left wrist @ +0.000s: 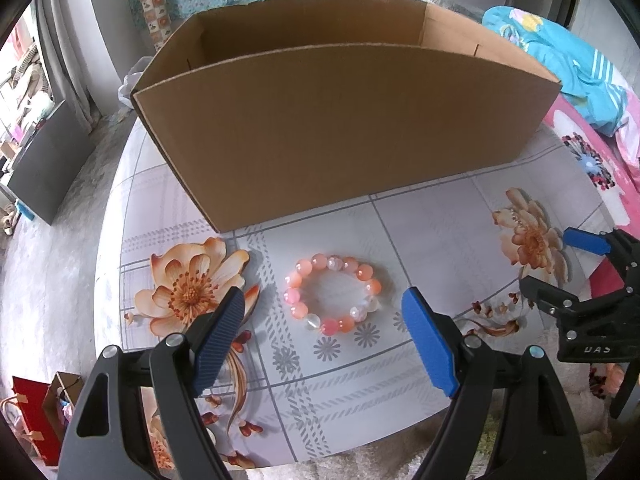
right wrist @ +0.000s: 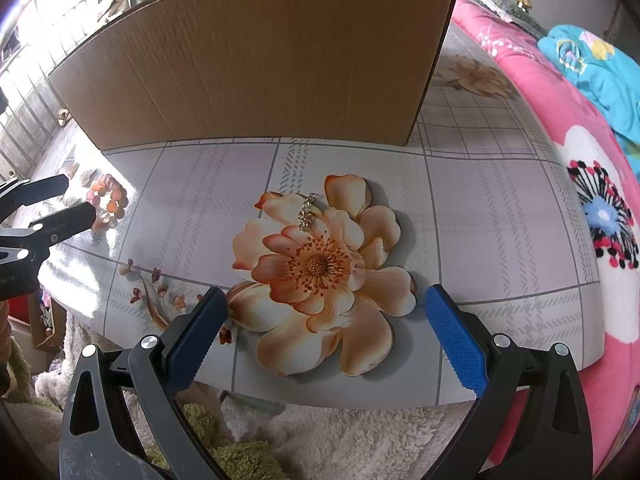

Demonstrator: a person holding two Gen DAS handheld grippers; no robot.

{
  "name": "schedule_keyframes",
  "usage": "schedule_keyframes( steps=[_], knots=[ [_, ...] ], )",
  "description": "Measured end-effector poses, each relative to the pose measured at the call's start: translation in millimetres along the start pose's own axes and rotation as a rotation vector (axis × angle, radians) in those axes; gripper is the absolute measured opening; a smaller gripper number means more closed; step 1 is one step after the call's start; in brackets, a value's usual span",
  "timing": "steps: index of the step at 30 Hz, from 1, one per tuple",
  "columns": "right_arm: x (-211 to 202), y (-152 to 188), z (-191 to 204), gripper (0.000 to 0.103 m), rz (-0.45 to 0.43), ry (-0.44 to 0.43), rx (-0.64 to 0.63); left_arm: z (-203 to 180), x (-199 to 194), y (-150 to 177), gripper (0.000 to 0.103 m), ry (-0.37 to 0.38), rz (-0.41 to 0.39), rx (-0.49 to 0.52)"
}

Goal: Organize jewelry
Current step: 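Hold the right gripper open above the gold earring on the printed flower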

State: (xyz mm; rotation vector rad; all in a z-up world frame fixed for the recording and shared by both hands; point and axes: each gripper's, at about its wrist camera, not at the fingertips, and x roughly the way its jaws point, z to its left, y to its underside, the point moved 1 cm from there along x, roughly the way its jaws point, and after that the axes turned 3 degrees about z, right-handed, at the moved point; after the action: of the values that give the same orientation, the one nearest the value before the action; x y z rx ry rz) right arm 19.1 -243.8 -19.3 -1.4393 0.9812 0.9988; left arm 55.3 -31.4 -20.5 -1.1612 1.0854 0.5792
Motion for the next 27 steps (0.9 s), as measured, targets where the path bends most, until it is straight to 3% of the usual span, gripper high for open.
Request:
schedule_keyframes(
  steps=[27],
  knots=[
    [1.5,-1.3,1.1,0.095,0.004,0.009,0.012,-1.3,6.5,-1.3,0.079,-0.058,0.038,0.003]
  ],
)
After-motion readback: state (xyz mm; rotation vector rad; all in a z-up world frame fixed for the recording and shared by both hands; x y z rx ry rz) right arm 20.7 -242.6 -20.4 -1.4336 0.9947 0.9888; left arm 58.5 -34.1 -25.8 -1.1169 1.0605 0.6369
